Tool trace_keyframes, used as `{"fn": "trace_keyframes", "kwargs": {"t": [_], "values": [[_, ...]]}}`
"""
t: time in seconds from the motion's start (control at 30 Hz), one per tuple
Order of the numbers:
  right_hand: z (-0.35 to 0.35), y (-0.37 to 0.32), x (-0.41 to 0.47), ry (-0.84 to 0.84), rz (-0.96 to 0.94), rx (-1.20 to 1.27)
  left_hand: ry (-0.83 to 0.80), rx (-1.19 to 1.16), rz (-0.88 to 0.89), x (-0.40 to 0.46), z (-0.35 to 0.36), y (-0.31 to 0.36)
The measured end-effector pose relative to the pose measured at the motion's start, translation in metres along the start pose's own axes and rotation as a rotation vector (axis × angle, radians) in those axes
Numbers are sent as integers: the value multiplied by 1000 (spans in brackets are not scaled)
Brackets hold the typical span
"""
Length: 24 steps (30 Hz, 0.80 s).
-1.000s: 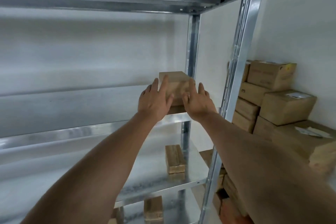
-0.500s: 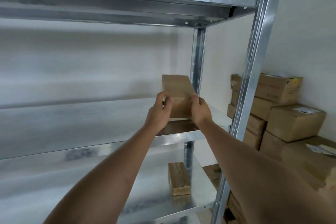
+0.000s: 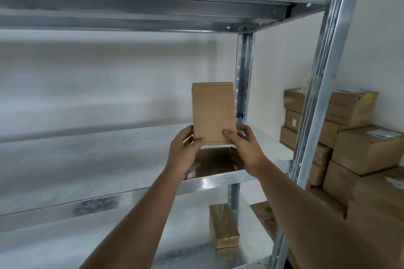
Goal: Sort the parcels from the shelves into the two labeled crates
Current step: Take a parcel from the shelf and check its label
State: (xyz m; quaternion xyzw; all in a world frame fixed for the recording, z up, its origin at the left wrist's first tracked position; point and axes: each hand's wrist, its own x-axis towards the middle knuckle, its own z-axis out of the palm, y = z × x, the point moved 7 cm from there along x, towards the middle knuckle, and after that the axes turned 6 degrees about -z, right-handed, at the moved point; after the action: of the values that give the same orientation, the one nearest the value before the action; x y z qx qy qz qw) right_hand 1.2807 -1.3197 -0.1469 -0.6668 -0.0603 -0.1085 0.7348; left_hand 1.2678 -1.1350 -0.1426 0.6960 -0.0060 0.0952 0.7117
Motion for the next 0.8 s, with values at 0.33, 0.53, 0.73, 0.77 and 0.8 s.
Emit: {"fn": "trace_keyframes", "kwargs": {"t": [0.33, 0.53, 0.73, 0.77, 0.8], "values": [[-2, 2, 2, -30, -39, -77, -7, -60, -45, -2, -4, -2], [0, 2, -1, -19, -21, -23, 7, -18, 0, -2, -5, 1], [-4, 0, 2, -17, -27, 26, -29, -180, -41, 0, -3, -3], [-4, 1, 2, -22, -8, 54, -21, -169, -20, 1, -3, -2], [-6, 2, 1, -23, 13, 95, -5, -147, 1, 1, -5, -1]]}}
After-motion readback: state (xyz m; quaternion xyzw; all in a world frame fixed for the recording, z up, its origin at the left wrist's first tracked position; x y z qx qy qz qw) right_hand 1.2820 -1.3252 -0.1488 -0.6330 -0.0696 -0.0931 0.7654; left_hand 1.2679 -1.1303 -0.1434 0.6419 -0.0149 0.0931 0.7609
